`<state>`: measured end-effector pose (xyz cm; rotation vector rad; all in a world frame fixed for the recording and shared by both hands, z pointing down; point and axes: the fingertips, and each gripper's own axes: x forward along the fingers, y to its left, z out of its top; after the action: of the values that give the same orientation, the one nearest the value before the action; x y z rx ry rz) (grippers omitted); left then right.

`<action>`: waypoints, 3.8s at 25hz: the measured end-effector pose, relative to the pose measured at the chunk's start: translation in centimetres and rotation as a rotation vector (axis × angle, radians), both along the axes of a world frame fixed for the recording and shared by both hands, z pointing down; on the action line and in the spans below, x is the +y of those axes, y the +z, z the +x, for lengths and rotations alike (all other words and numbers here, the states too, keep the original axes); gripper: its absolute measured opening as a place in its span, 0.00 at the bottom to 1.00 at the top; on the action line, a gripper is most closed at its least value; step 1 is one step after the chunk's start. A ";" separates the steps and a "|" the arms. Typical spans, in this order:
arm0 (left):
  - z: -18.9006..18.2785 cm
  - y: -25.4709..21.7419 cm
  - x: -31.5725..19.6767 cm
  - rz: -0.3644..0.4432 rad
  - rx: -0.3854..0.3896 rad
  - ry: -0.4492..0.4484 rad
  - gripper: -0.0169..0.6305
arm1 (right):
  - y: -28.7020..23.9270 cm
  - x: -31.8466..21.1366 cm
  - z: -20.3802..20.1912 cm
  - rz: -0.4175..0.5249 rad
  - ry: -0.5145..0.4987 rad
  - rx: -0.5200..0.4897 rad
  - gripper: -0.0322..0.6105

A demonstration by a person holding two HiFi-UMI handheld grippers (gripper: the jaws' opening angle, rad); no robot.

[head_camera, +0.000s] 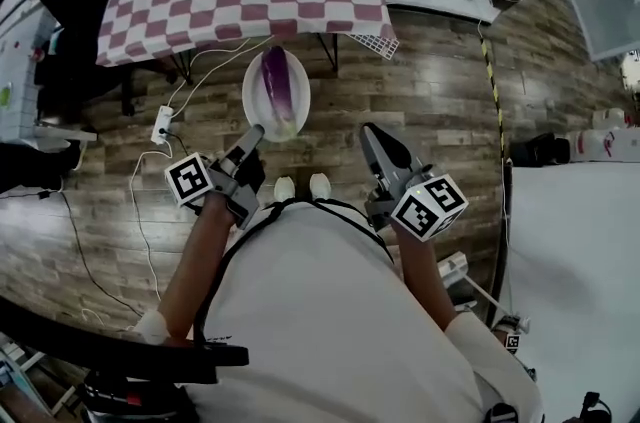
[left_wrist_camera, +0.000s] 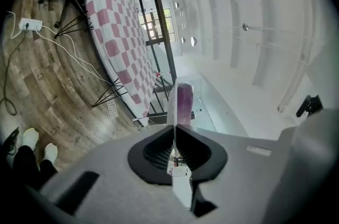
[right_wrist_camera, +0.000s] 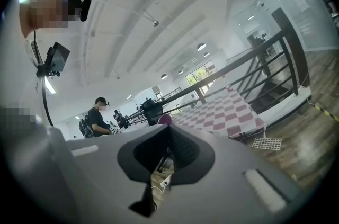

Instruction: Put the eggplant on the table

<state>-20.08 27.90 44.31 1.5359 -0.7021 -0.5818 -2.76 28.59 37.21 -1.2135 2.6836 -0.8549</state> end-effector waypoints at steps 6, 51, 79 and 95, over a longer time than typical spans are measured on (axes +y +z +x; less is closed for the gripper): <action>-0.3 0.5 0.6 -0.006 0.005 0.027 0.06 | 0.5 1.0 0.5 -0.035 0.066 -0.032 0.06; -0.5 3.0 -3.7 -0.020 -0.013 0.136 0.06 | 2.8 -1.2 1.0 -0.088 0.215 -0.051 0.06; 10.3 0.9 -20.0 -0.003 -0.037 0.111 0.06 | 1.8 -17.5 11.4 -0.083 0.162 -0.079 0.06; 18.6 0.9 -26.1 -0.005 -0.053 0.044 0.06 | 2.5 -24.5 20.6 -0.087 0.094 -0.087 0.06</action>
<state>-1.53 1.82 45.18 1.5634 -0.7078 -0.5077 17.84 4.09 39.70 -1.2773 2.5242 -0.9952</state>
